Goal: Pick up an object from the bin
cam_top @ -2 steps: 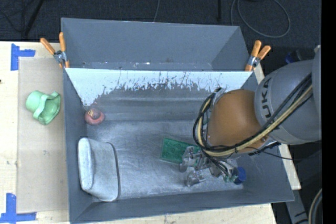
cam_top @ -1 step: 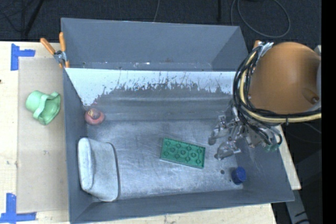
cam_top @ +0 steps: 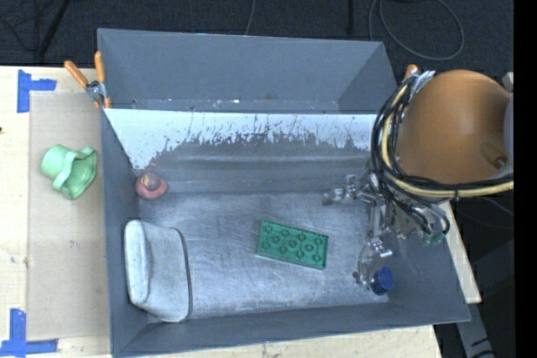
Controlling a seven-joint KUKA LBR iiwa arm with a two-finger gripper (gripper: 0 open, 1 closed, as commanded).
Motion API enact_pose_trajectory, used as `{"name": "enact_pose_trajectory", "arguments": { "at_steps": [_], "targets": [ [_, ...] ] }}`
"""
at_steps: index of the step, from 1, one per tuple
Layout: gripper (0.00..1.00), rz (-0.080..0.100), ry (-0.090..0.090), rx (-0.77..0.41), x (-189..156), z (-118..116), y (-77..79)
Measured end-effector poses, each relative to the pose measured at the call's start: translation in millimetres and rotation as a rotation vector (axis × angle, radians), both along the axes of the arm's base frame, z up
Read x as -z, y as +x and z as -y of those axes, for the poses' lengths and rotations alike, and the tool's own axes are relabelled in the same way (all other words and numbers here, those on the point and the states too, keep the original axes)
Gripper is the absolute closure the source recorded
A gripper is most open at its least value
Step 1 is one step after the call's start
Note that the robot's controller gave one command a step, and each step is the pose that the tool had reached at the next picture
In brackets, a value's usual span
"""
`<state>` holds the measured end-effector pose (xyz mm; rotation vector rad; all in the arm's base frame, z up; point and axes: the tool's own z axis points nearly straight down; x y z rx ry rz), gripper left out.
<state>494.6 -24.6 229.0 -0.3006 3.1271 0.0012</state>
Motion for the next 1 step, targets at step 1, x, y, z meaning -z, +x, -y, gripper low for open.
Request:
{"name": "enact_pose_trajectory", "arguments": {
  "at_steps": [1],
  "targets": [
    [0.00, 0.006, 0.001, 0.128, 159.8, -25.2, 48.6]
  ]
}}
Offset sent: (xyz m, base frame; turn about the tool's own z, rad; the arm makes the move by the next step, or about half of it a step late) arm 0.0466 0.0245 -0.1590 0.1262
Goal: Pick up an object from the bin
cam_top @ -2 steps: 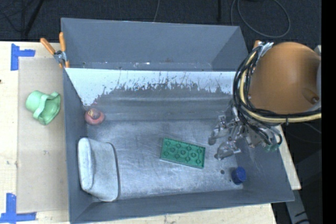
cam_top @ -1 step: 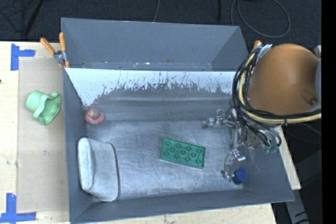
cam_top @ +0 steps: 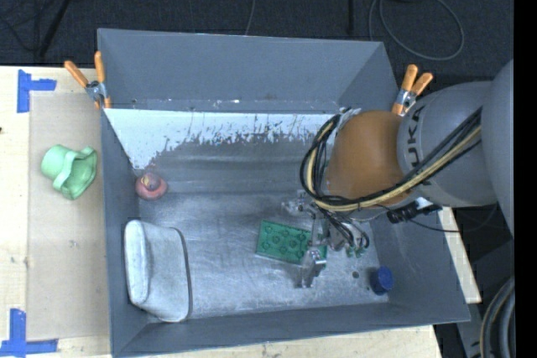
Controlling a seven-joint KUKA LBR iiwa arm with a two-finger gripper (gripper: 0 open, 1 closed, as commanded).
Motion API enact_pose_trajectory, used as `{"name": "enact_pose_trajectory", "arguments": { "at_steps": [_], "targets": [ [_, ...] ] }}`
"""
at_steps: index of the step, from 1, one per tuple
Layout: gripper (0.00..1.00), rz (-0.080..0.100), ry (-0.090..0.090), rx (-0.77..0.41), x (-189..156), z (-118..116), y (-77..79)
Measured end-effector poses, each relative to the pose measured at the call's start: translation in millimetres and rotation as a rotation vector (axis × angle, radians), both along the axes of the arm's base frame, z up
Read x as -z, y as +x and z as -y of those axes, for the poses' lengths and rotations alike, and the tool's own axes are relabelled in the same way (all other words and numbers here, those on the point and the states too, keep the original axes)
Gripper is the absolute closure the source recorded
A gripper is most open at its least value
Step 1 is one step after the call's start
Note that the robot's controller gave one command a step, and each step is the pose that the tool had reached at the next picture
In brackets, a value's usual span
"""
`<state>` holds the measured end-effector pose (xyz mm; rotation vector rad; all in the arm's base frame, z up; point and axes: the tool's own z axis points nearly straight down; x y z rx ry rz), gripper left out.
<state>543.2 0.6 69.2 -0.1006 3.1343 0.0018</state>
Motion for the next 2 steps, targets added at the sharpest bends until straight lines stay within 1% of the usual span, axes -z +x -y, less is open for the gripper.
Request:
{"name": "enact_pose_trajectory", "arguments": {
  "at_steps": [1, 2],
  "targets": [
    [1.00, 0.005, 0.000, 0.001, -6.1, 0.4, 2.1],
    [1.00, 0.004, -0.001, -0.022, -229.3, 4.8, 0.4]
  ]
}}
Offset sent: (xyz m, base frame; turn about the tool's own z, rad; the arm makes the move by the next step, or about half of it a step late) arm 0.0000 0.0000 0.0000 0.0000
